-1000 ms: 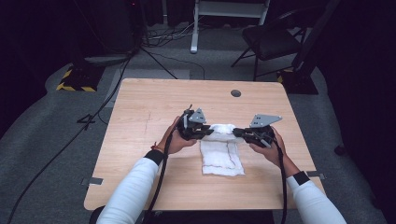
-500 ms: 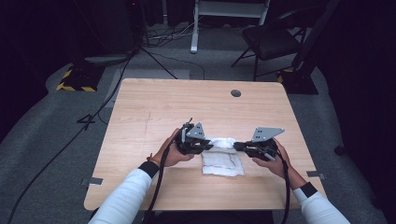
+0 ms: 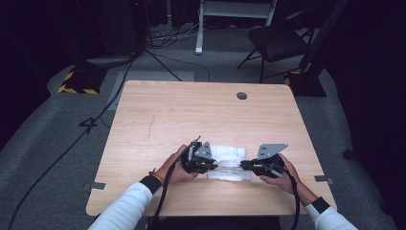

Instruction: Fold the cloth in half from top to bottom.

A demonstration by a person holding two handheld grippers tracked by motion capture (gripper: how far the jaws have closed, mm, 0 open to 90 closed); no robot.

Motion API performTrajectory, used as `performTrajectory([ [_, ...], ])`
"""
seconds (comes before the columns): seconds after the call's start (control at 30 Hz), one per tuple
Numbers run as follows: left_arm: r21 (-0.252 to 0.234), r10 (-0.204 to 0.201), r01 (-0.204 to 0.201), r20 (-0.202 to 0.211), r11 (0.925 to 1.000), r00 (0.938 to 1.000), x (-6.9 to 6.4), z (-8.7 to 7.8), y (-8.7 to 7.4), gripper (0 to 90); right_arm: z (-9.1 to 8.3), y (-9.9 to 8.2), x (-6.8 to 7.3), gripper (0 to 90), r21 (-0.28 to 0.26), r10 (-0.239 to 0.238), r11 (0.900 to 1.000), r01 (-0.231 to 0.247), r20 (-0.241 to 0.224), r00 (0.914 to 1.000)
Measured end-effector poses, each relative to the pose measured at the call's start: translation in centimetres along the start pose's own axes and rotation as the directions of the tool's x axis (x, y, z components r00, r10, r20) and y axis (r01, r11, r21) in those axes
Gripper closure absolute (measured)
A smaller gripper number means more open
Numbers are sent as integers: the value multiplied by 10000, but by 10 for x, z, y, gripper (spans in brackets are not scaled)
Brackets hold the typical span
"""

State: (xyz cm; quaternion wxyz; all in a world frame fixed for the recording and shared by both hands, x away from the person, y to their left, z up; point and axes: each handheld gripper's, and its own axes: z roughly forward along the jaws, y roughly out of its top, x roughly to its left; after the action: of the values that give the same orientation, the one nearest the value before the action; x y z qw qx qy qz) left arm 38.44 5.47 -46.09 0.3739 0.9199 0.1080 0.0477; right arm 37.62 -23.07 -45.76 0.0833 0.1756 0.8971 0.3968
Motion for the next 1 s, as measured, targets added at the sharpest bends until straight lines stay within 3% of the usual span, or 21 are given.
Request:
performTrajectory([
  [0.27,517,345,-335,-188,9981,9992,-11,9,-6,779,8,-15,9,823,397,125,9991,-117,-187,9997],
  [0.5,706,440,-410,-419,9967,9982,-13,17,-11,757,16,-22,13,819,617,3,9981,-11,137,9999],
  [0.67,552,343,-326,-307,9979,9989,-4,20,-13,786,18,-22,10,834,550,166,9983,-176,197,9997],
  [0.83,602,388,-342,-771,9976,9963,5,24,-10,787,23,-19,2,836,540,0,9985,-31,572,9984],
  [1.0,651,274,-204,-1082,9977,9938,26,27,-6,786,31,-14,-14,837,469,100,9988,-142,890,9960],
])
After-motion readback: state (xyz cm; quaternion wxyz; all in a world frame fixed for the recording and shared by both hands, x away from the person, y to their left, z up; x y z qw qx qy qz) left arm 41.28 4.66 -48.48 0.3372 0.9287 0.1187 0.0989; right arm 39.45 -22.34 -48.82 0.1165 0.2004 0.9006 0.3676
